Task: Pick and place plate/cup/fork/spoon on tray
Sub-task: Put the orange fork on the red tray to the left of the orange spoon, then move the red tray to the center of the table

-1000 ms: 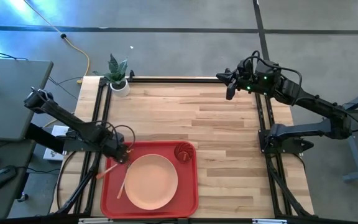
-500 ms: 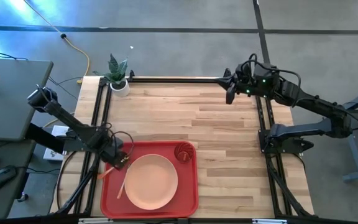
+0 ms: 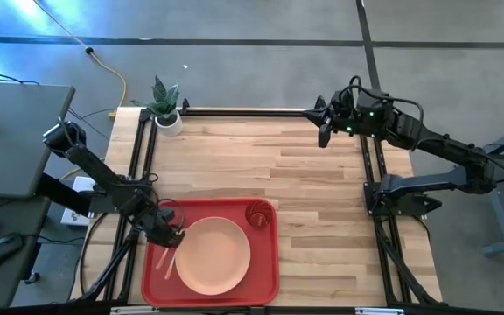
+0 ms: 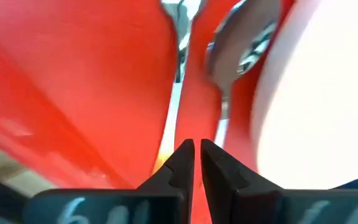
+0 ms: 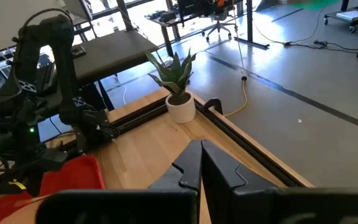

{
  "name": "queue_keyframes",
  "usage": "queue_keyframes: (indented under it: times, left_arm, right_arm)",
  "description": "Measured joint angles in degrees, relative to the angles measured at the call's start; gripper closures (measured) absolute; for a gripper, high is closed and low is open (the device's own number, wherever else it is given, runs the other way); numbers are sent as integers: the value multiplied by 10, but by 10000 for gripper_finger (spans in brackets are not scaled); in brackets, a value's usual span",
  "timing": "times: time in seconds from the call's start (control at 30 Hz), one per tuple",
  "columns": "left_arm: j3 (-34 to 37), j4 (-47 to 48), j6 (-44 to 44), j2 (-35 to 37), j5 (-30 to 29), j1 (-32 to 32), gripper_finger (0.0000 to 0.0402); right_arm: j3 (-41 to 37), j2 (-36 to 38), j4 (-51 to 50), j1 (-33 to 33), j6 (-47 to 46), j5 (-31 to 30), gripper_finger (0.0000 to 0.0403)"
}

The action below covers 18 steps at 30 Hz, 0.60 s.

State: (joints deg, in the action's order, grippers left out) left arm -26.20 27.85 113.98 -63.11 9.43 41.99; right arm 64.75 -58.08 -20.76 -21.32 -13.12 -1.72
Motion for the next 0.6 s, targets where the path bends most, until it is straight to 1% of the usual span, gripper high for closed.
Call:
queue_keyframes:
  times: [0.2, 0.27, 0.33, 0.43, 0.5, 0.6]
  left_arm:
    - [-3, -2, 14, -3, -14, 4, 399]
    - [-12, 29, 14, 2, -39, 3, 401]
    - [-26, 71, 11, 14, -77, 1, 401]
    - [-44, 129, -19, 37, -124, -16, 401]
    - [-49, 157, -55, 57, -147, -33, 400]
    - [-50, 160, -122, 82, -167, -71, 388]
  right_arm:
    - [0, 0, -5, 0, 0, 0, 400]
    - [0, 0, -18, 0, -13, -5, 400]
    - [1, -10, -47, 0, -25, -30, 400]
    - [1, -41, -125, 0, -50, -68, 400]
    - [1, -68, -152, 0, -68, -56, 400]
    - [1, -108, -159, 2, -81, 13, 394]
